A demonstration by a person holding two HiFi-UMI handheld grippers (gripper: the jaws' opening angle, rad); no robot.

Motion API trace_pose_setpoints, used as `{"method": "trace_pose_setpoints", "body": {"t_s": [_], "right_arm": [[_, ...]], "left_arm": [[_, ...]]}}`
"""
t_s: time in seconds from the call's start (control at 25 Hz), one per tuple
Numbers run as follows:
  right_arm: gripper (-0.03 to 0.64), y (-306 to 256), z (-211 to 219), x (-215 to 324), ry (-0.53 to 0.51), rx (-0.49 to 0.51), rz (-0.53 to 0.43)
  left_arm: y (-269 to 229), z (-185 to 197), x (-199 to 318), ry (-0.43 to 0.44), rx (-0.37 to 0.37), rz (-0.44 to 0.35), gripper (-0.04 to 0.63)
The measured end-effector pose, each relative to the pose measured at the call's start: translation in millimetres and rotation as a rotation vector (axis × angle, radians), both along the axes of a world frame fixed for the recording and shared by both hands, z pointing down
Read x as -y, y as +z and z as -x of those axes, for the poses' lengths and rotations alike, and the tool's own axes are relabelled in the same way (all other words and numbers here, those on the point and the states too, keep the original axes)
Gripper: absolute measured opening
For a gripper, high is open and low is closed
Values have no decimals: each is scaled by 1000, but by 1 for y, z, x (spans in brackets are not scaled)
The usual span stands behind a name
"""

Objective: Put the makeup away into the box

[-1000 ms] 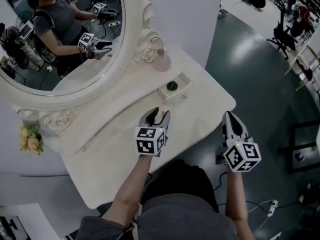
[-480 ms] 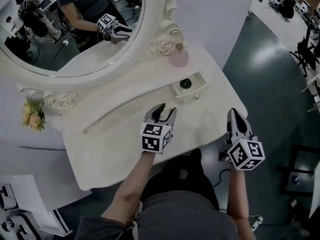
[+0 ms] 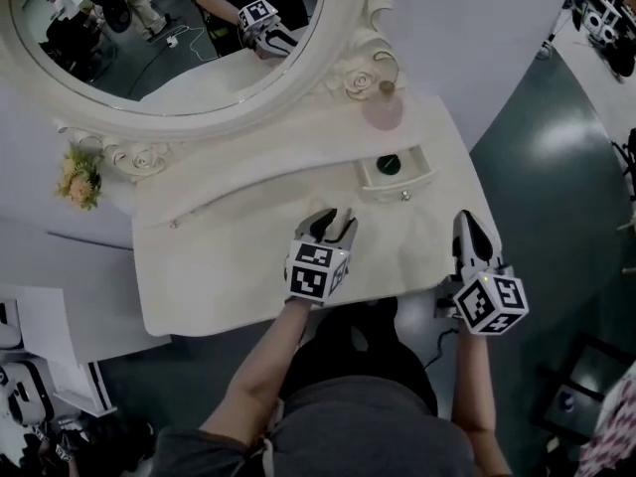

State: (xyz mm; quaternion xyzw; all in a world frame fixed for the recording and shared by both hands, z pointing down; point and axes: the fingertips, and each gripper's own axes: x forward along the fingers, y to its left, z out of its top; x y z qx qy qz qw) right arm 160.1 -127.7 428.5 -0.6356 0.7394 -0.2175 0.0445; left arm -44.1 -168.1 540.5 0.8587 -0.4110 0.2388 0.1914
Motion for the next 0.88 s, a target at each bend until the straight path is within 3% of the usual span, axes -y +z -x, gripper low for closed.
{"method": "trace_pose_setpoints", "body": {"t_s": [0.64, 0.88], "right_arm": [[5, 24, 22, 15, -186, -10, 45], [5, 26, 30, 14, -232, -25, 42]], "left_arm": [[43, 7, -16, -92, 98, 130, 164], [48, 12, -16, -97, 165, 156, 118]]}}
